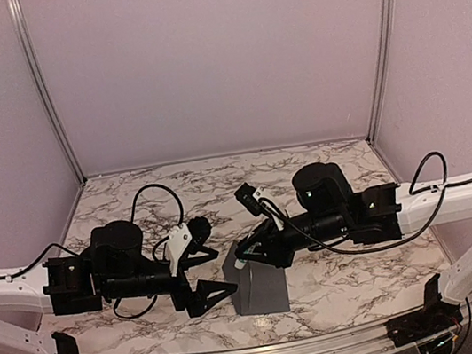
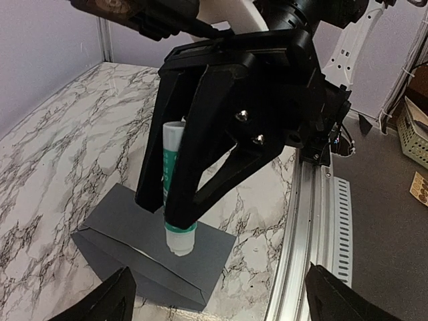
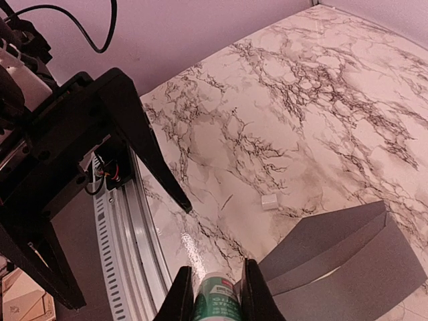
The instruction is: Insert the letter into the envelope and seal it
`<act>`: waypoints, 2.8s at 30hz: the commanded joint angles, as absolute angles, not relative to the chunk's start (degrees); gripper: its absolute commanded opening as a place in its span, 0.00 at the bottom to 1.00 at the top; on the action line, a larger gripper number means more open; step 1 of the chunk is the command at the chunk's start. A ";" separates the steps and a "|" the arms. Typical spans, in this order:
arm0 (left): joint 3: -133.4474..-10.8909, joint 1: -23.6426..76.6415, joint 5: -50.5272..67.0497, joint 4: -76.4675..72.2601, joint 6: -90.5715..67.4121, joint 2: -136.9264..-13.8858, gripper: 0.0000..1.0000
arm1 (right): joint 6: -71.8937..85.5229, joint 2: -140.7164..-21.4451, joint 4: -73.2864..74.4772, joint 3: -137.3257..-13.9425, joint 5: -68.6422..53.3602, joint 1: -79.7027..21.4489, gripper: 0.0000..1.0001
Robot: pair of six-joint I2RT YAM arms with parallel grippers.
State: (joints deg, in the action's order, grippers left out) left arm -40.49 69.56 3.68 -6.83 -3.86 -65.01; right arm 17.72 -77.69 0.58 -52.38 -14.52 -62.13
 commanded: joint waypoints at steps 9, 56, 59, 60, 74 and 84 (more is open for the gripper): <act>-45.09 69.61 1.96 -10.37 2.32 -70.37 0.79 | 20.17 -79.45 0.90 -55.42 -22.24 -61.88 0.00; -47.31 69.78 -2.99 -16.76 1.52 -77.48 0.00 | 25.03 -74.55 -2.57 -54.08 -19.81 -61.83 0.17; -46.73 69.87 -2.64 -17.36 2.03 -76.80 0.00 | 25.31 -74.25 -2.50 -53.98 -19.88 -61.87 0.06; -46.56 69.95 -2.56 -17.63 2.30 -76.45 0.00 | 25.39 -74.31 -2.53 -53.94 -20.03 -61.90 0.06; -45.15 70.31 -2.04 -19.54 3.26 -74.61 0.00 | 24.47 -75.90 -1.58 -56.10 -19.66 -61.76 0.41; -43.85 70.31 -4.58 -21.05 1.66 -72.59 0.00 | 23.27 -67.81 3.22 -55.91 -9.20 -61.38 0.58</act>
State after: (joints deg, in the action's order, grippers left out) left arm -44.82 70.19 -2.68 -17.76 2.79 -75.18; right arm 23.64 -72.62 1.61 -54.52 -15.70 -61.49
